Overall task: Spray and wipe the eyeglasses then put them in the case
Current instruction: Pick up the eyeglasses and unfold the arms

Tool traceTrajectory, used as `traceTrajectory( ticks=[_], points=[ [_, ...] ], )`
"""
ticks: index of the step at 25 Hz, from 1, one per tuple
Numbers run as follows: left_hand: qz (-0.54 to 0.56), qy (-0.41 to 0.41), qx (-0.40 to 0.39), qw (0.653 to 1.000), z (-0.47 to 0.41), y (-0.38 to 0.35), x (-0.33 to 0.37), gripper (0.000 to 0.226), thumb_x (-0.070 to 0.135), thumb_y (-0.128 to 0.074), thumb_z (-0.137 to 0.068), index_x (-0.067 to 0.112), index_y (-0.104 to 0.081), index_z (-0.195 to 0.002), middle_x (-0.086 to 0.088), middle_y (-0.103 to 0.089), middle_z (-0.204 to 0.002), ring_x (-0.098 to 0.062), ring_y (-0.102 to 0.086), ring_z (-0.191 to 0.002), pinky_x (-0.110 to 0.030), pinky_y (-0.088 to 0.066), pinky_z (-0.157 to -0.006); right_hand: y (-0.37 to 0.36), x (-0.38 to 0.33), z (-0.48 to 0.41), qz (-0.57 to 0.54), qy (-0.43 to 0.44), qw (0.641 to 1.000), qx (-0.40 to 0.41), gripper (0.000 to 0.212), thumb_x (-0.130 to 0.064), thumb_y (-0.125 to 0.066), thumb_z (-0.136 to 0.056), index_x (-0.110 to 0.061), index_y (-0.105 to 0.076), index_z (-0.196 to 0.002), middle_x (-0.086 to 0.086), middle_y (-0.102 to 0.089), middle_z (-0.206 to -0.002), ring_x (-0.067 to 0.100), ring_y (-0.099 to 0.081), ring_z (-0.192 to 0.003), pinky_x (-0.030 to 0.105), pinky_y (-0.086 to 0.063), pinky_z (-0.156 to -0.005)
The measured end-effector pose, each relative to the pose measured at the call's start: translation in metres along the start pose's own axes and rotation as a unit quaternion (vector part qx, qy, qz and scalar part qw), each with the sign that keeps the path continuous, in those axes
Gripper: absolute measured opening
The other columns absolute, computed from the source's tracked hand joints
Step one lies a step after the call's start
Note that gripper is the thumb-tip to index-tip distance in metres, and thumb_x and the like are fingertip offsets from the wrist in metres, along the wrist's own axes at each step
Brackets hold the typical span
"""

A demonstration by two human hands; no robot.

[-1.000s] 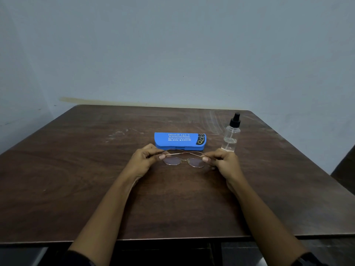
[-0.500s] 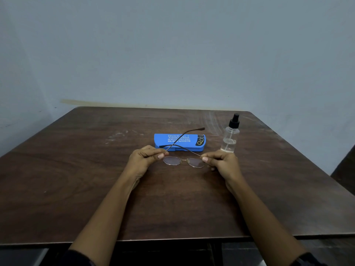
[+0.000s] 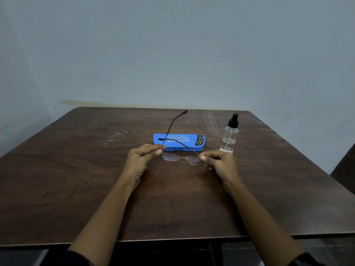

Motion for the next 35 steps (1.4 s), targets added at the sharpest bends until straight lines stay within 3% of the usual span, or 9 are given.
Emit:
traceTrajectory(
  ticks=[3, 7, 9, 12, 15, 21, 24, 30, 35],
  points=[
    [-0.039, -0.018, 0.013, 0.999, 0.0015, 0.001, -0.0013, 0.026, -0.007, -0.063, -0.075, -0.009, -0.064, -0.101, 0.021, -0.07, -0.066, 0.009, -0.063, -0.072, -0.002, -0.044, -0.068, 0.0016, 0.0037, -0.0027, 0.015, 0.006, 1.0, 0.02, 0.023, 0.0, -0.069, -0.075, -0.021, -0.069, -0.066, 0.007, -0.064, -0.07, 0.0, -0.051, -0.046, 0.015, -0.04, -0.049],
    [-0.153, -0.087, 0.052, 0.983, 0.0034, -0.0001, -0.0029, 0.022, 0.005, -0.071, -0.073, 0.005, -0.072, -0.095, 0.019, -0.07, -0.074, 0.014, -0.06, -0.074, -0.003, -0.044, -0.071, 0.0022, 0.0069, -0.0045, 0.07, 0.032, 0.996, 0.055, 0.017, -0.003, -0.07, -0.074, -0.02, -0.072, -0.071, 0.015, -0.069, -0.083, 0.011, -0.056, -0.065, 0.03, -0.046, -0.066],
    [-0.187, -0.107, 0.056, 0.975, 0.0046, -0.0008, -0.0027, 0.019, 0.006, -0.071, -0.074, 0.007, -0.073, -0.092, 0.005, -0.071, -0.081, 0.017, -0.059, -0.072, -0.004, -0.043, -0.069, 0.0018, 0.0046, -0.0034, 0.113, 0.073, 0.989, 0.069, 0.011, -0.001, -0.069, -0.074, -0.01, -0.073, -0.079, 0.015, -0.066, -0.082, 0.006, -0.055, -0.065, 0.018, -0.045, -0.067],
    [-0.212, -0.116, 0.055, 0.969, 0.0058, -0.0005, -0.002, 0.016, 0.007, -0.072, -0.073, 0.007, -0.074, -0.089, 0.002, -0.071, -0.082, 0.021, -0.057, -0.072, -0.001, -0.042, -0.069, -0.001, -0.0006, 0.0003, 0.199, 0.179, 0.96, 0.078, 0.007, 0.004, -0.064, -0.077, 0.0, -0.07, -0.08, 0.007, -0.054, -0.075, -0.009, -0.053, -0.065, 0.001, -0.036, -0.061],
    [-0.216, -0.111, 0.055, 0.968, 0.0045, 0.0014, -0.0029, 0.016, 0.008, -0.073, -0.072, 0.006, -0.074, -0.088, -0.005, -0.074, -0.085, 0.025, -0.055, -0.07, 0.002, -0.039, -0.069, -0.0037, 0.0017, 0.0008, 0.251, 0.243, 0.935, 0.07, 0.005, 0.001, -0.062, -0.079, -0.001, -0.066, -0.079, 0.001, -0.048, -0.077, -0.005, -0.047, -0.056, 0.001, -0.037, -0.06],
    [-0.214, -0.116, 0.045, 0.969, 0.0036, 0.0018, -0.0042, 0.017, 0.007, -0.072, -0.072, 0.003, -0.073, -0.089, -0.012, -0.074, -0.089, 0.027, -0.053, -0.069, 0.003, -0.039, -0.068, -0.0038, 0.0055, -0.0025, 0.284, 0.264, 0.919, 0.065, 0.001, -0.003, -0.062, -0.081, -0.002, -0.064, -0.08, -0.002, -0.046, -0.08, -0.004, -0.042, -0.059, 0.002, -0.039, -0.061],
    [-0.207, -0.112, 0.042, 0.971, 0.0022, 0.0019, -0.0055, 0.016, 0.006, -0.071, -0.073, 0.003, -0.073, -0.088, -0.007, -0.073, -0.087, 0.025, -0.055, -0.066, 0.003, -0.04, -0.069, -0.004, 0.0037, -0.0009, 0.28, 0.268, 0.92, 0.067, 0.003, -0.002, -0.062, -0.081, -0.002, -0.063, -0.078, -0.001, -0.046, -0.08, 0.003, -0.044, -0.059, 0.01, -0.042, -0.062],
    [-0.207, -0.122, 0.041, 0.97, 0.0033, 0.0019, -0.0045, 0.013, 0.005, -0.07, -0.073, 0.004, -0.074, -0.085, 0.004, -0.069, -0.08, 0.023, -0.056, -0.065, 0.002, -0.041, -0.069, -0.0049, 0.0025, 0.0019, 0.285, 0.276, 0.915, 0.066, 0.005, -0.003, -0.06, -0.08, -0.003, -0.06, -0.076, 0.008, -0.051, -0.079, 0.022, -0.055, -0.063, 0.042, -0.052, -0.06],
    [-0.21, -0.125, 0.037, 0.969, 0.0031, 0.0024, -0.0048, 0.012, 0.006, -0.07, -0.073, 0.004, -0.075, -0.084, 0.005, -0.069, -0.079, 0.024, -0.055, -0.065, 0.002, -0.039, -0.068, -0.0058, 0.0057, 0.0011, 0.296, 0.27, 0.913, 0.072, 0.006, -0.007, -0.059, -0.08, -0.005, -0.058, -0.075, 0.009, -0.053, -0.079, 0.025, -0.055, -0.064, 0.047, -0.051, -0.058]
  ],
)
Point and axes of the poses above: each hand's wrist, its own z-axis away from the middle knuckle, its own y-axis out of the back of the hand, x = y × z, the point moved 1 cm from there along -z, towards the middle knuckle
